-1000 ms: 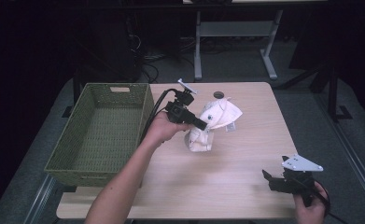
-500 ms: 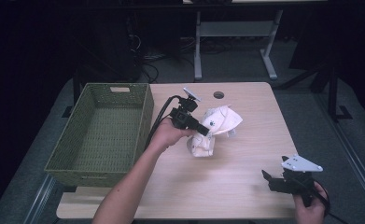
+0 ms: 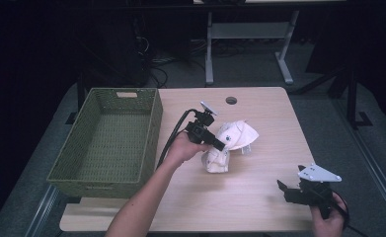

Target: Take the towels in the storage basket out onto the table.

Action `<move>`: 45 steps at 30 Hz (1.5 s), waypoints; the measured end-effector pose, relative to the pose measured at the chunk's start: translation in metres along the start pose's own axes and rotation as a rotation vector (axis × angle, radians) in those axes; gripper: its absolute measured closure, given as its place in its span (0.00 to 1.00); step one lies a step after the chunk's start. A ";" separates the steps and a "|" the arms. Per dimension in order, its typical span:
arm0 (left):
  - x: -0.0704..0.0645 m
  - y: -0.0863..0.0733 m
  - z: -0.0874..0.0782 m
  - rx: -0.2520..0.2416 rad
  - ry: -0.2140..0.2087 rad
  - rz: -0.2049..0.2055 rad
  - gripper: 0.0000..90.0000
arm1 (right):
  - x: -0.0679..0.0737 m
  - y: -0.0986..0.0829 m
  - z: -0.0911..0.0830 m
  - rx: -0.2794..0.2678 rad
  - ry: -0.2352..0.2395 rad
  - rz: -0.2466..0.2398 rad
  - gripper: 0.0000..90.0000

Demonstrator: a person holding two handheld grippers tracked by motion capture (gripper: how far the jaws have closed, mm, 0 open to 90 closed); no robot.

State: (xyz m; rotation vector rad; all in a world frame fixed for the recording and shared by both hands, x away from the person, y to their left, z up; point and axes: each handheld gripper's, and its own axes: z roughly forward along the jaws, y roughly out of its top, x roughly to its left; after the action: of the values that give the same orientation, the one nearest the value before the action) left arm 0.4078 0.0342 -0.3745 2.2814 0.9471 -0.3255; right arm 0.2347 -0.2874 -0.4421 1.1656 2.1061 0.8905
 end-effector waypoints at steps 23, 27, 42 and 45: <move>-0.002 -0.009 0.018 0.007 -0.007 -0.010 0.68 | 0.002 0.001 0.001 0.001 0.003 -0.009 0.15; -0.003 -0.011 0.016 0.007 -0.003 0.000 0.62 | 0.003 0.001 0.001 0.006 0.005 -0.008 0.15; -0.011 -0.030 0.002 -0.079 -0.004 0.019 0.49 | 0.002 0.001 0.002 0.007 0.002 -0.012 0.15; -0.013 -0.036 -0.002 -0.088 0.006 0.036 0.47 | 0.002 0.001 0.003 0.009 0.001 -0.008 0.15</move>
State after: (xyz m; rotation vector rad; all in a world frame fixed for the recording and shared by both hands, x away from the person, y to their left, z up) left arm 0.3730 0.0477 -0.3844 2.2173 0.9048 -0.2560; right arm 0.2366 -0.2845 -0.4435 1.1601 2.1168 0.8791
